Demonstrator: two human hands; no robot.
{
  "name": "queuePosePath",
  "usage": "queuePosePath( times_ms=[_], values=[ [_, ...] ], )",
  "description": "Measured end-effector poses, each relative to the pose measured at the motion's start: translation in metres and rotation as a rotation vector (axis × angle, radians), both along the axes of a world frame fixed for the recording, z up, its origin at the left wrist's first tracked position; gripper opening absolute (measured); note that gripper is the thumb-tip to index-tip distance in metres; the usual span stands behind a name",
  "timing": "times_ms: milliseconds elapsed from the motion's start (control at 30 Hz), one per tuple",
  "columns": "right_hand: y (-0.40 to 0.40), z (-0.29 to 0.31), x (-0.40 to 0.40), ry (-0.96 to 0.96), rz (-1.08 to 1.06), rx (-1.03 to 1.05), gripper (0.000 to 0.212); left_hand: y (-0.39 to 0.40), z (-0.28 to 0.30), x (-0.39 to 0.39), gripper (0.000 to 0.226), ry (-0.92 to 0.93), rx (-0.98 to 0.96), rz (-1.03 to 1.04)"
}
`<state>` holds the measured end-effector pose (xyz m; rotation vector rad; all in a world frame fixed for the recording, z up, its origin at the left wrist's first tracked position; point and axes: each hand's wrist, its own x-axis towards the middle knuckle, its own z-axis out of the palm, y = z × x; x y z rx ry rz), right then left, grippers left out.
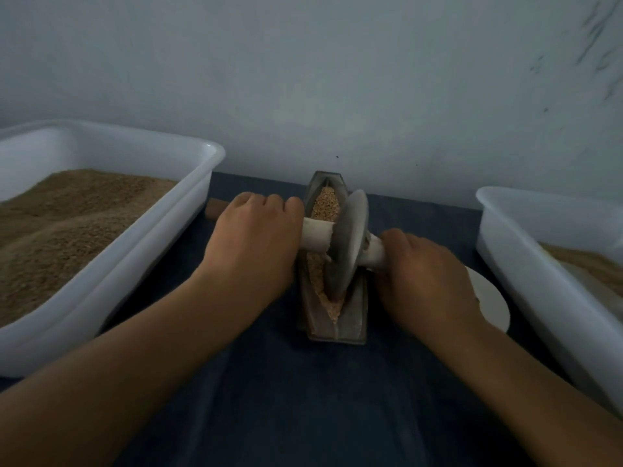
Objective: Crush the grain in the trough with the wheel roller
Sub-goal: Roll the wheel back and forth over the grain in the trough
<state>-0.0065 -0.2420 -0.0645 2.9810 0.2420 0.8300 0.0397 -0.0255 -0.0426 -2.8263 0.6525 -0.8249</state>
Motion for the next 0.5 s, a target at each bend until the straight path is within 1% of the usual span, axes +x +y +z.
queuePosePath(
  times_ms=[100, 200, 367, 433, 500],
  values=[
    [0.0, 0.001, -0.005, -0.005, 0.004, 0.004, 0.025, 0.004, 0.001, -0.007, 0.041, 0.001, 0.016, -0.013],
    [0.001, 0.0, 0.003, -0.017, 0.014, -0.025, 0.021, 0.006, -0.001, -0.005, 0.044, 0.048, 0.034, 0.019],
    [0.001, 0.003, 0.038, -0.039, -0.011, -0.096, 0.023, 0.004, -0.004, 0.022, 0.047, 0.182, 0.005, 0.038],
    [0.0, 0.004, 0.055, -0.026, -0.058, -0.119, 0.021, 0.001, -0.003, 0.038, 0.048, 0.241, -0.004, 0.036],
    [-0.002, 0.005, 0.072, 0.018, -0.107, -0.12, 0.024, -0.004, 0.0, 0.054, 0.049, 0.289, -0.002, 0.051]
  ],
)
